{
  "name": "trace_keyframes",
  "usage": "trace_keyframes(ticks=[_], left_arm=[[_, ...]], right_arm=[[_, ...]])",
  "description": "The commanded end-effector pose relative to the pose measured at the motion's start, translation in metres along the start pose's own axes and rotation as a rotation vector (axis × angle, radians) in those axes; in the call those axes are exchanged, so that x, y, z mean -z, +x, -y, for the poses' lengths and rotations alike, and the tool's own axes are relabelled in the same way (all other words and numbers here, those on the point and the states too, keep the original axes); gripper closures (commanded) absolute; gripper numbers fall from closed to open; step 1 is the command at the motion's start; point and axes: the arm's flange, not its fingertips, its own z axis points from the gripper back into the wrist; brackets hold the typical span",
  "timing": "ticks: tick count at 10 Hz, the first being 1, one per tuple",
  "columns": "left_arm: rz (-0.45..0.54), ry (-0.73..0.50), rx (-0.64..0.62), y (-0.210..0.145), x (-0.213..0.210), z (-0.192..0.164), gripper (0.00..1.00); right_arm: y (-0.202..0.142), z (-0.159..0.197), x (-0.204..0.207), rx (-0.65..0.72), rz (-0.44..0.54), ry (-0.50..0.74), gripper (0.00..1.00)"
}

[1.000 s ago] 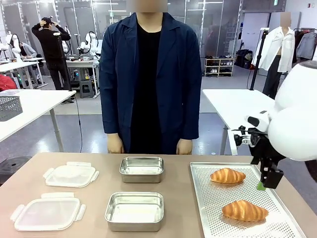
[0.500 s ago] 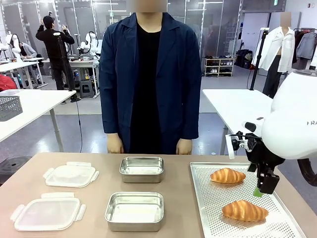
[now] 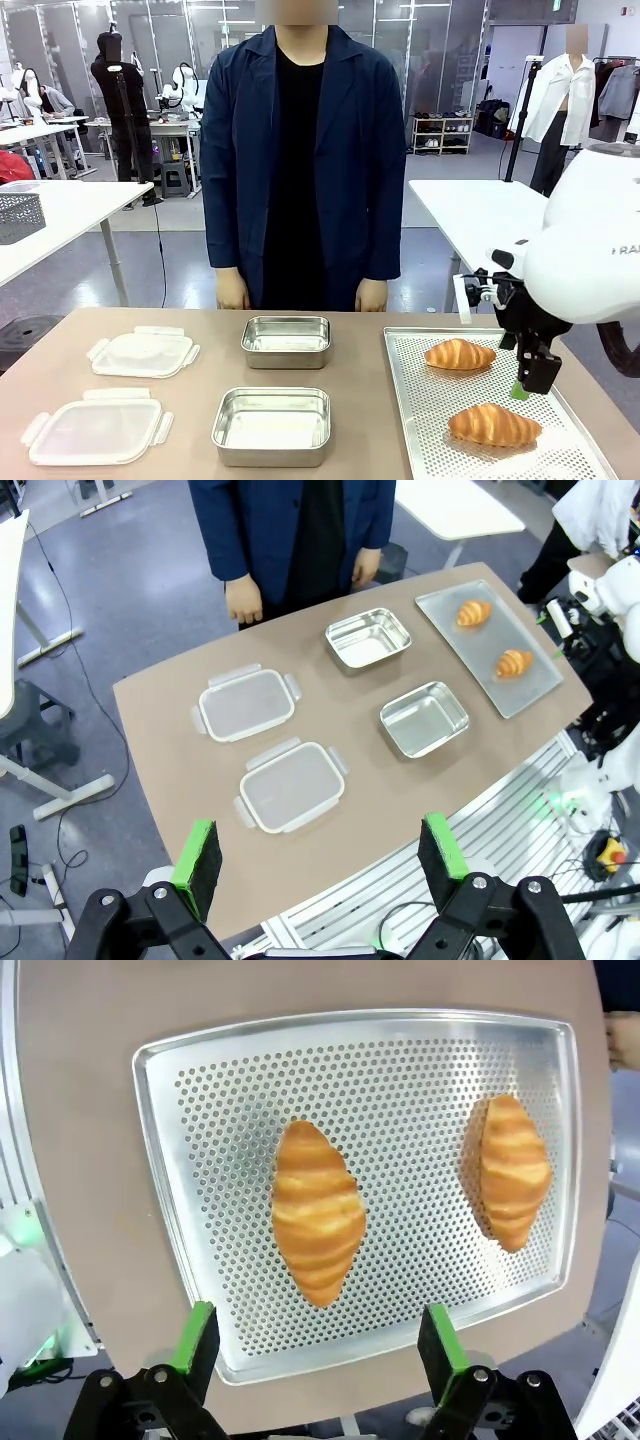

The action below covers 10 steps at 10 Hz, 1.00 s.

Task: Place the bread into the airtight container.
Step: Pick up a Butter Roll and place it into an empty Airtight Container.

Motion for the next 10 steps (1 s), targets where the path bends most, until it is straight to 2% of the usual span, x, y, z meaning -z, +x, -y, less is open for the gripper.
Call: trace_keyframes(ticks=[1,10], left_arm=[[0.005,-0.01,0.009,0.001,-0.002,0.001,0.0],[0.005,-0.01,0.009,0.001,-0.002,0.001,0.0]], right_arm=[[0.004,0.009,0.027,-0.026,-0.027,0.019,0.0],[-0.001,0.022,0.105,-0.007,-0.082,0.086,0.0]])
